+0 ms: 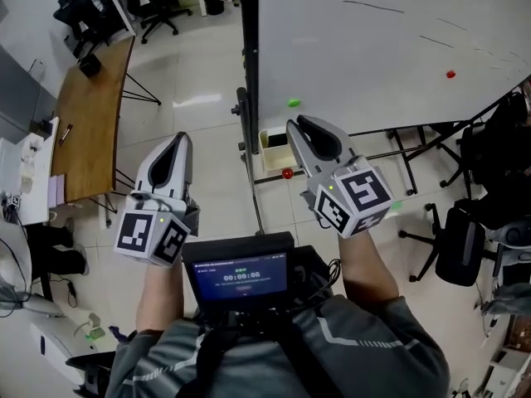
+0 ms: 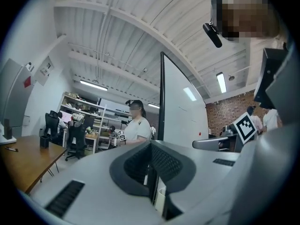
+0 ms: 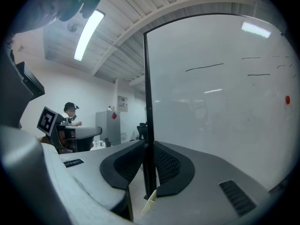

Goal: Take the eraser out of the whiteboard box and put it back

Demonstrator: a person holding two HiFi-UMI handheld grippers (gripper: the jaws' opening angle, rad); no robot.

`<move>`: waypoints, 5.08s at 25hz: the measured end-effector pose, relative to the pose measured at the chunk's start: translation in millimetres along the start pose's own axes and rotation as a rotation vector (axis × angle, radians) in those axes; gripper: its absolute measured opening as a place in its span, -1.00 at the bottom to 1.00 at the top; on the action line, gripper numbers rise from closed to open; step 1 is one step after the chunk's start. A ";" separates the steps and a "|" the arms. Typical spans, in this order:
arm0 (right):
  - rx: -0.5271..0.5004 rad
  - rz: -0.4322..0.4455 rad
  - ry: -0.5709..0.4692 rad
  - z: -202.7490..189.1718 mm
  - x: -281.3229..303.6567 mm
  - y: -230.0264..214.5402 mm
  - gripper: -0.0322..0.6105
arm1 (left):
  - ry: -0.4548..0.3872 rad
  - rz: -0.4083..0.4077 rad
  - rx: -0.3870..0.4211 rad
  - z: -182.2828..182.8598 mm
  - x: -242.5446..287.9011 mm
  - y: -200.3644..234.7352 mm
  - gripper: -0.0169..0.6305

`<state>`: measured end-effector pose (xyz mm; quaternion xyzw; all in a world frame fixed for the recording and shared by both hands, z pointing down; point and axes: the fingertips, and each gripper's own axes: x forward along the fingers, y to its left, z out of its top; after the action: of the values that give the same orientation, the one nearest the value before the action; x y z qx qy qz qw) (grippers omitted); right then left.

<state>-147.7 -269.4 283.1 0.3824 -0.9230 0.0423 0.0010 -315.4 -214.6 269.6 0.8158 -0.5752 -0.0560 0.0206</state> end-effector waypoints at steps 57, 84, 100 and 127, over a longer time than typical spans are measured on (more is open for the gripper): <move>0.130 -0.287 0.596 -226.9 90.8 -65.2 -0.01 | 0.250 0.000 -0.114 -160.7 62.5 44.6 -0.85; 0.086 -0.320 0.552 -222.6 94.9 -62.2 -0.03 | 0.253 -0.021 -0.112 -158.5 56.0 50.7 -0.85; 0.101 -0.193 0.244 -101.0 47.4 -52.0 -0.04 | 0.150 -0.013 -0.063 -101.9 54.7 34.8 -0.85; 0.031 -0.030 0.024 25.3 -17.7 -30.4 -0.05 | 0.034 -0.068 0.032 -15.0 38.1 -32.6 -0.86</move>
<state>-113.0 -280.3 259.6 0.3958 -0.9163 0.0610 0.0070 -270.5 -240.0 278.7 0.8360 -0.5475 -0.0338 0.0154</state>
